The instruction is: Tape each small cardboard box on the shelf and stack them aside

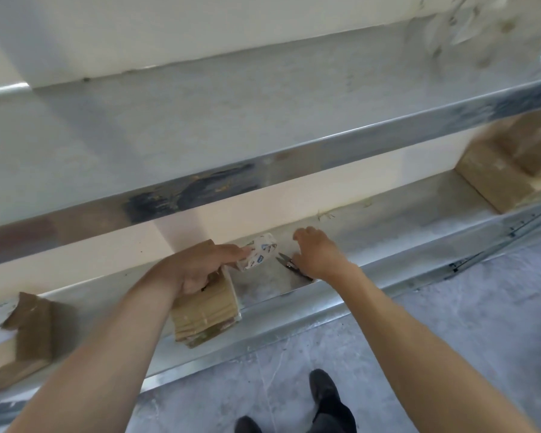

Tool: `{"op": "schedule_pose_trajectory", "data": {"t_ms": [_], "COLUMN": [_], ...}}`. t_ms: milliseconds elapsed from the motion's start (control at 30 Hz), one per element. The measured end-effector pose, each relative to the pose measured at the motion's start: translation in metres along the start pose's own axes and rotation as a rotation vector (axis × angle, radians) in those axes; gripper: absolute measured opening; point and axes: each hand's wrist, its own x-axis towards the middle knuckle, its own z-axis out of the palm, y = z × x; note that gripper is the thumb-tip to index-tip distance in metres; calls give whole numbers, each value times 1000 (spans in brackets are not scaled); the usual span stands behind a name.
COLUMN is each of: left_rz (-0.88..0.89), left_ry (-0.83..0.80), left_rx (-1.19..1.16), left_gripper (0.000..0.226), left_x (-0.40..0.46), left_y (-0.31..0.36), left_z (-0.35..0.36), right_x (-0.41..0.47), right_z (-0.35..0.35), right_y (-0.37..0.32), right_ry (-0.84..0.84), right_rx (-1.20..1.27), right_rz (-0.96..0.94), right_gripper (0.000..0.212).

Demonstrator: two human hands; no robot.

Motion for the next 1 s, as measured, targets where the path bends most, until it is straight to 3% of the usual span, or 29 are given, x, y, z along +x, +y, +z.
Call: {"op": "schedule_pose_trajectory", "data": {"t_ms": [67, 200, 367, 667, 767, 867, 1000], "left_rz": [-22, -33, -56, -64, -63, -65, -76], "left_ry": [22, 36, -23, -67, -55, -47, -57], "left_rx": [0, -8, -4, -13, -11, -18, -26], "left_gripper": [38, 40, 60, 96, 90, 85, 73], "left_x": [-1, -1, 3, 10, 11, 9, 4], "left_y": [3, 4, -3, -9, -11, -9, -7], "left_z": [2, 1, -7, -12, -12, -12, -11], "right_x": [-6, -4, -6, -47, -69, -91, -102], "right_z": [22, 47, 50, 67, 68, 72, 70], "right_y": [5, 7, 5, 15, 2, -29, -72], "right_ry": [-63, 0, 19, -95, -189, -296, -291], "right_rx": [-75, -82, -141, 87, 236, 627, 1056], "right_rz": [69, 104, 99, 73, 48, 92, 145], "right_gripper": [44, 26, 18, 17, 18, 29, 28]}}
